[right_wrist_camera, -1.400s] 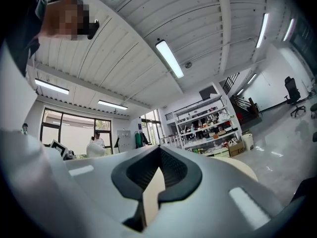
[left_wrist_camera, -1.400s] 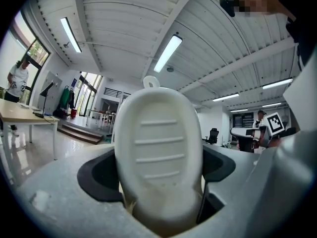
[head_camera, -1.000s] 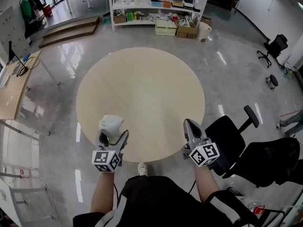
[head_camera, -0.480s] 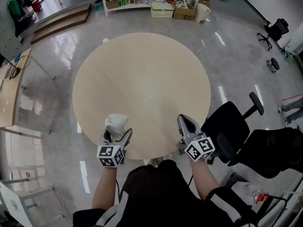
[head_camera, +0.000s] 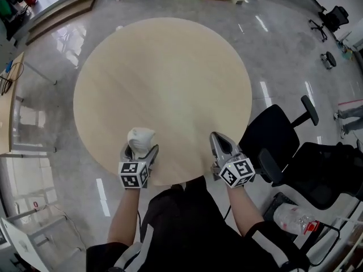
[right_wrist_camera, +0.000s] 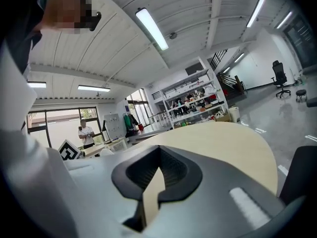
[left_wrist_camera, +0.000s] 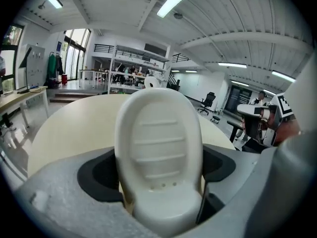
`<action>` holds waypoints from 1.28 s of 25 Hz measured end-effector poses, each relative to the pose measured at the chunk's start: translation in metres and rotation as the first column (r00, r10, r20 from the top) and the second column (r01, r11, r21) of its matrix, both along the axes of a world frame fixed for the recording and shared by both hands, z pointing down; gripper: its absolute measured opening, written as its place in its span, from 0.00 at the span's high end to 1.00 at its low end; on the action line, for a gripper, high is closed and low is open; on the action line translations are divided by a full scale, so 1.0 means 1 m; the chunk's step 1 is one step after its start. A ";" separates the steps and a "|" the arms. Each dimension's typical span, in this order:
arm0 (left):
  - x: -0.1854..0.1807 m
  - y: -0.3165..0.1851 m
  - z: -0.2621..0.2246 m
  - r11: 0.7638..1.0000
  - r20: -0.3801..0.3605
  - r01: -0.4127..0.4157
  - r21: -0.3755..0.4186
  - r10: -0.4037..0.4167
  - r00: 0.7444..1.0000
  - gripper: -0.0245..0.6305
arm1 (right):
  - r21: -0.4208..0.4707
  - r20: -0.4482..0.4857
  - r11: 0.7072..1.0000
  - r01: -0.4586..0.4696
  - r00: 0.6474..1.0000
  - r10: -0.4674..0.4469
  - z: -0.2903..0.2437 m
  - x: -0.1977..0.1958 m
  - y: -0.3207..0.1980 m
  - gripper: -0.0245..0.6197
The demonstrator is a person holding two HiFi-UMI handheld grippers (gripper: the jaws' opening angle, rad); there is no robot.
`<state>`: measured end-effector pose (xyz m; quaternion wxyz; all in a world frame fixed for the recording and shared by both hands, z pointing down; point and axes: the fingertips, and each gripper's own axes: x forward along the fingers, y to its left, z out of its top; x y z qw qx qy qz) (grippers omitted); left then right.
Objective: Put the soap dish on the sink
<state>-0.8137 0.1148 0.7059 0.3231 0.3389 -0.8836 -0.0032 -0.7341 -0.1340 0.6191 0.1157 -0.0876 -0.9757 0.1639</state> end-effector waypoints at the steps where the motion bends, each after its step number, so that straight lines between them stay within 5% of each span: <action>1: -0.001 -0.002 0.005 1.000 -0.016 0.000 -0.006 0.000 1.000 0.26 | -0.002 -0.017 1.000 0.002 1.000 -0.002 0.005 -0.001 -0.002 0.95; 19: -0.004 -0.040 0.076 0.956 -0.157 -0.161 -0.245 0.125 0.980 0.26 | -0.076 -0.253 0.989 0.125 0.957 -0.141 0.075 -0.004 -0.001 0.95; 32: -0.009 -0.046 0.099 0.909 -0.243 -0.235 -0.344 0.156 0.957 0.26 | -0.052 -0.232 0.989 0.136 0.962 -0.145 0.056 -0.024 -0.009 0.95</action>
